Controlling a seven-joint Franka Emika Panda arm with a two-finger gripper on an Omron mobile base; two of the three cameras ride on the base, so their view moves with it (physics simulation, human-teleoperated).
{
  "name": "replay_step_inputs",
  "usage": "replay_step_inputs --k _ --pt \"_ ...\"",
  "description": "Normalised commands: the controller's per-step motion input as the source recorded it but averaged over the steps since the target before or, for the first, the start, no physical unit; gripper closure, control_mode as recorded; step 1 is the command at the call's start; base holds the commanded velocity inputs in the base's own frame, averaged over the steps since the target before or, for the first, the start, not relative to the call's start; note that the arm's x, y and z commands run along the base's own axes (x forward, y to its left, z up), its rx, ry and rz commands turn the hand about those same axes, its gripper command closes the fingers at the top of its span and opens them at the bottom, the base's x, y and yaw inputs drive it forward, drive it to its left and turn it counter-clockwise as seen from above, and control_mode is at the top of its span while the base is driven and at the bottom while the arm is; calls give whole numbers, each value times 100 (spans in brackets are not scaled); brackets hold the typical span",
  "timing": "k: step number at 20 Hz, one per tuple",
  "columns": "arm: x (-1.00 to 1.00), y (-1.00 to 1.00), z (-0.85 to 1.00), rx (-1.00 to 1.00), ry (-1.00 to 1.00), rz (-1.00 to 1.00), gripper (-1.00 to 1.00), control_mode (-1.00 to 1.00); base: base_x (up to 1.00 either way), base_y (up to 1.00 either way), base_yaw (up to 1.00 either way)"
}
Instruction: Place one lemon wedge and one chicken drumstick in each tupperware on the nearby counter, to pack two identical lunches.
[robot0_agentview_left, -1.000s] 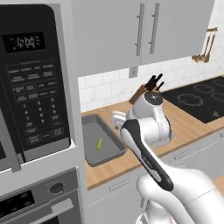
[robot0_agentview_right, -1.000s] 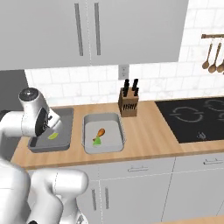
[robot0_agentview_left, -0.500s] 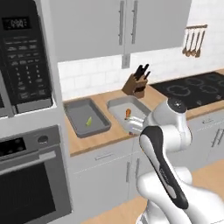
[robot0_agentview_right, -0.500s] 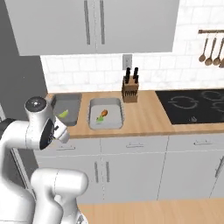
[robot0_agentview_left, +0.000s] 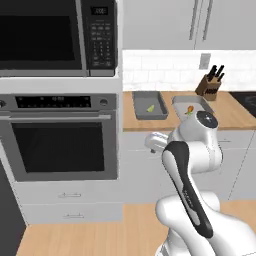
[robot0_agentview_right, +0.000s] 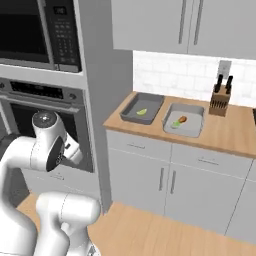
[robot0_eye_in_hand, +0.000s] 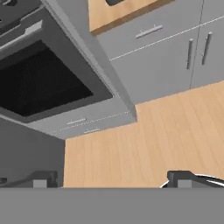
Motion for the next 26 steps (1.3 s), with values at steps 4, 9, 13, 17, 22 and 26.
replay_step_inputs --k 4,9,13,17,22,26 --pt "0 0 0 0 0 0 -100 100 -74 83 69" --pt "0 0 0 0 0 0 -100 100 -57 100 64" --pt "0 0 0 0 0 0 -100 100 -26 100 57" --pt "0 0 0 0 0 0 -100 100 -58 100 57" --pt "0 0 0 0 0 0 -100 100 -30 100 48" --pt "0 0 0 0 0 0 -100 100 10 100 34"
